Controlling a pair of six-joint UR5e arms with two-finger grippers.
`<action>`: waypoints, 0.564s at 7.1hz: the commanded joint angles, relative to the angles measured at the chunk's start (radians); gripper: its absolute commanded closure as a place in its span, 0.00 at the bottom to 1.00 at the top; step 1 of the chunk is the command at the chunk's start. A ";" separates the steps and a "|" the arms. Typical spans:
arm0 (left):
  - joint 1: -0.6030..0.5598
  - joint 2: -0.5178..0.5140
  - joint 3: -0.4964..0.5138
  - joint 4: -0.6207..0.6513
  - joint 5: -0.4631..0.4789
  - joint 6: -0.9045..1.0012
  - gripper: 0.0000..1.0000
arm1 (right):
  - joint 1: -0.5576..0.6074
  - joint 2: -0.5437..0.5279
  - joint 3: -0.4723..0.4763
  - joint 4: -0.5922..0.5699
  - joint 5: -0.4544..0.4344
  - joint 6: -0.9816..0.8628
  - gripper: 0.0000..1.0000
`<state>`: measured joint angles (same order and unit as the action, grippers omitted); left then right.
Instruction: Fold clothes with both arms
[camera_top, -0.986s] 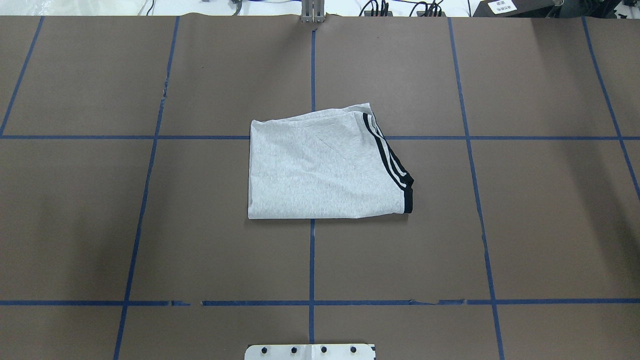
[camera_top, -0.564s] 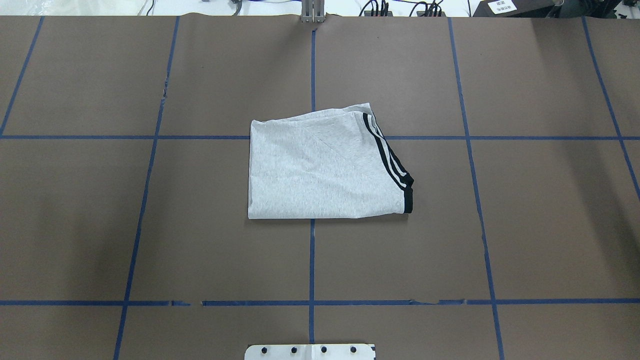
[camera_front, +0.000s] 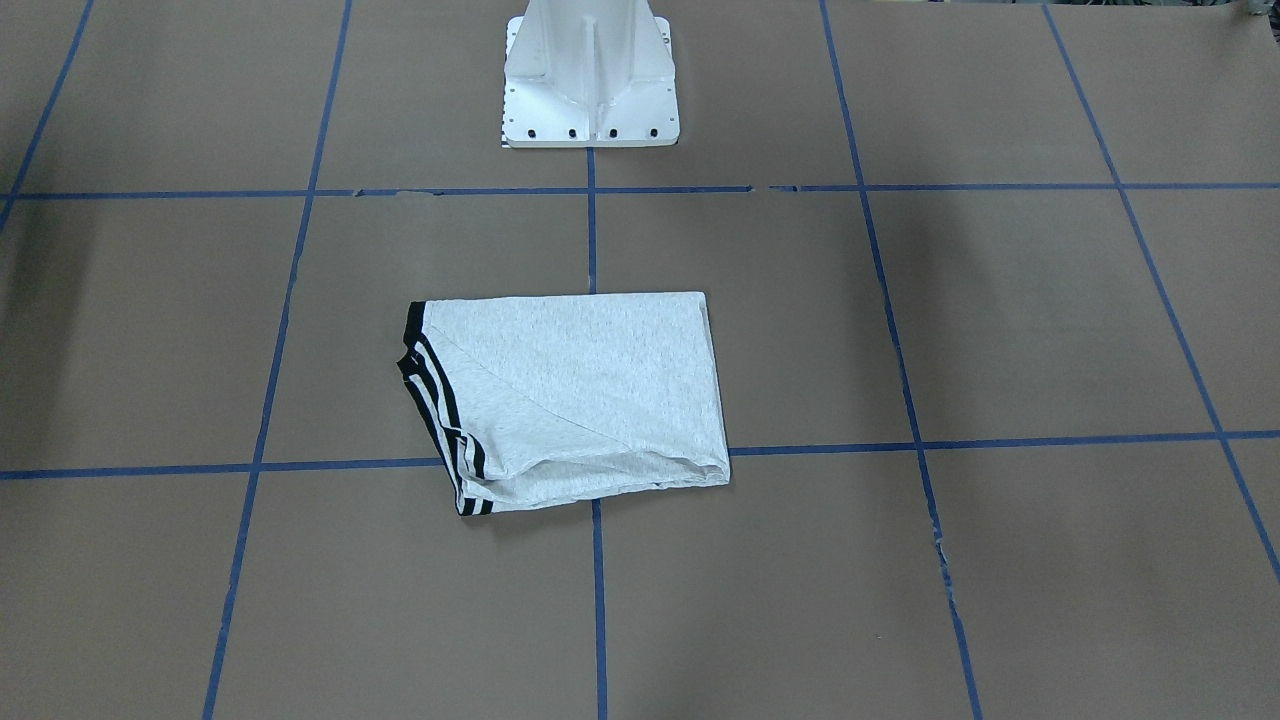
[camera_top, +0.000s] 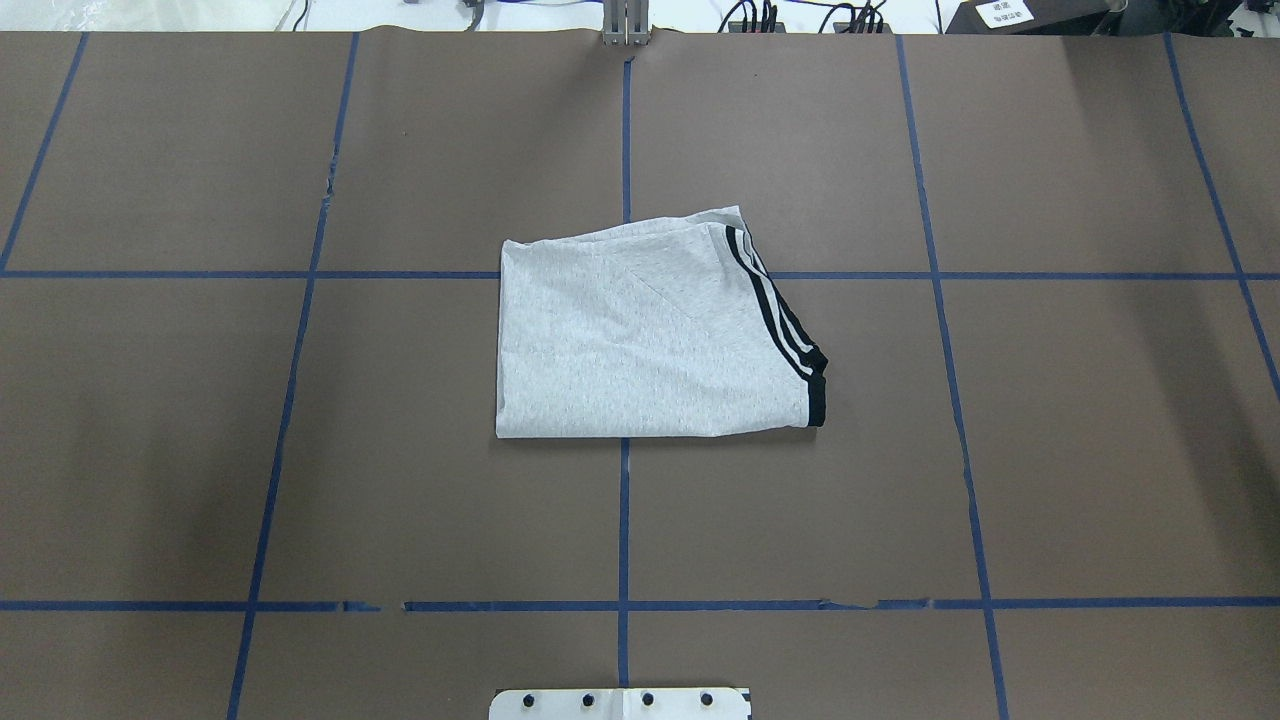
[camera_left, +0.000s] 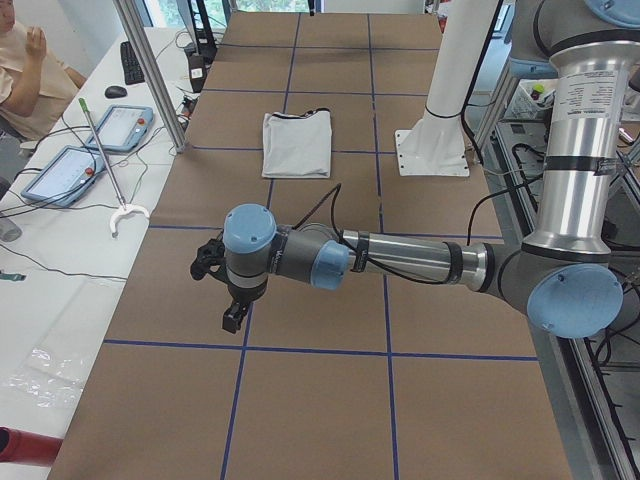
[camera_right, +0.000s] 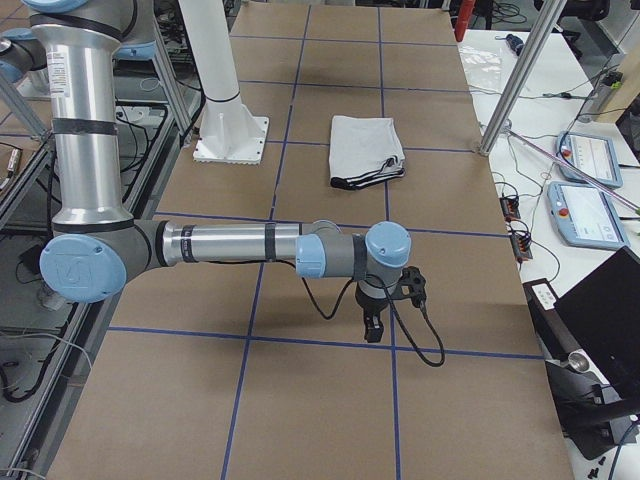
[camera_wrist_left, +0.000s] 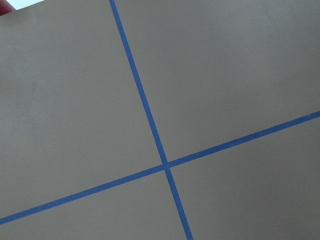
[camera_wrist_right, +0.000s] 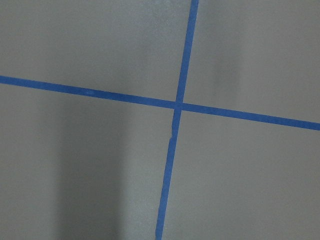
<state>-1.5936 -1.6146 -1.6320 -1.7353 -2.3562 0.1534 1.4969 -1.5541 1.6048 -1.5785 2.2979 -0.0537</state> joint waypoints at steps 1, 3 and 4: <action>0.009 0.001 0.011 -0.001 -0.001 0.000 0.00 | 0.000 -0.001 -0.002 0.000 0.000 0.000 0.00; 0.029 0.001 0.015 -0.001 0.000 0.000 0.00 | -0.001 -0.001 -0.005 0.000 0.000 0.000 0.00; 0.032 0.001 0.017 -0.001 0.000 0.000 0.00 | -0.001 -0.001 -0.005 0.000 0.000 -0.002 0.00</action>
<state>-1.5695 -1.6137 -1.6173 -1.7364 -2.3567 0.1534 1.4958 -1.5553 1.6008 -1.5785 2.2979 -0.0540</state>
